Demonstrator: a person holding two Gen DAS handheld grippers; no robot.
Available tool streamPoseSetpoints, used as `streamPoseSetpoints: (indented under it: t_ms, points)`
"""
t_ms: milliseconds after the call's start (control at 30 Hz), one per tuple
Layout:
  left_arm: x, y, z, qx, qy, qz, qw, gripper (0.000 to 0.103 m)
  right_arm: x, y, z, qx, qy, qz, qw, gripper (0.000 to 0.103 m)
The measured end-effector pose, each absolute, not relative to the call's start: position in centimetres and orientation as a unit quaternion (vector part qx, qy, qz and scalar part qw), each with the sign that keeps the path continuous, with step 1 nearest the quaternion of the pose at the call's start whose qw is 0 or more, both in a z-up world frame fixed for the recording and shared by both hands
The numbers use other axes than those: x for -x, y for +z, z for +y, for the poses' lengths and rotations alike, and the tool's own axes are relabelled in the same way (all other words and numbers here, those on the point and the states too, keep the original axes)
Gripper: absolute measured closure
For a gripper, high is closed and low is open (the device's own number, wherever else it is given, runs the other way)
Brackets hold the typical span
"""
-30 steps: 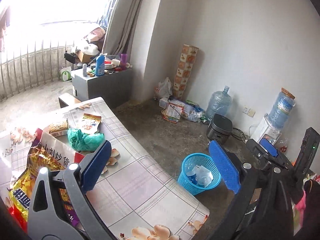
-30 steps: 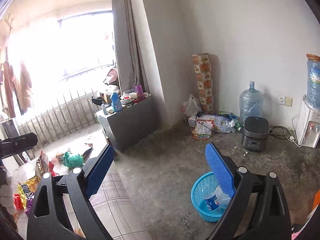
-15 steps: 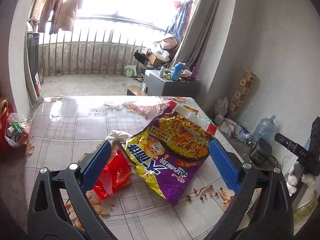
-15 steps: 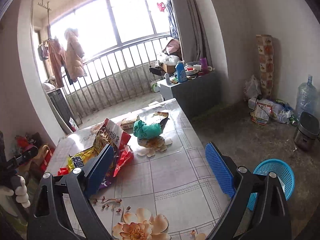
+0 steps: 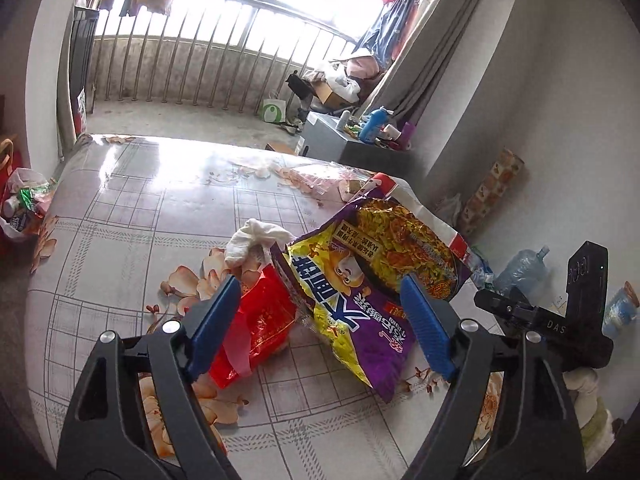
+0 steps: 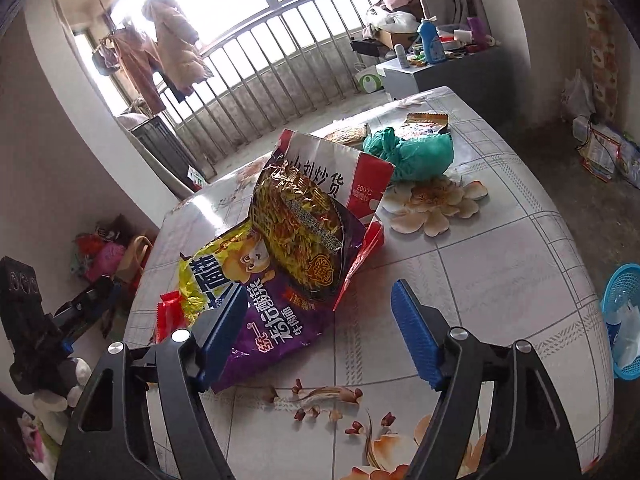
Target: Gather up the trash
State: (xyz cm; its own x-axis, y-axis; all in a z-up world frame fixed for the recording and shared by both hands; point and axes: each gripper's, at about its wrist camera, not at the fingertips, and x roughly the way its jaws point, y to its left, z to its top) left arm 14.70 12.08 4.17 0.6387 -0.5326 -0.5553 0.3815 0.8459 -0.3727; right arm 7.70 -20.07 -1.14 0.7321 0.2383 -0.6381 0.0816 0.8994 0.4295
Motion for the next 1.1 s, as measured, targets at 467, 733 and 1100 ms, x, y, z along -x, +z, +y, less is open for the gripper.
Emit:
streamPoseSetpoints:
  t_ms: [467,733,1100]
  points:
    - [-16.5,-1.3,7.8,0.1,-0.278,0.439,0.848,0.07,-11.1,-2.7,-19.4,-0.219,0.037,0.395,0.891,0.087]
    - [-14.9,-2.5,5.5,0.094,-0.317,0.467,0.82,0.071,-6.9,-1.7,-19.9,-0.187,0.051,0.397,0.897,0.096]
    - [-12.7,-5.1,1.2,0.11,-0.389,0.507,0.761,0.073,-0.5,-1.3,-17.1,-0.056,0.116,0.413,0.902,0.096]
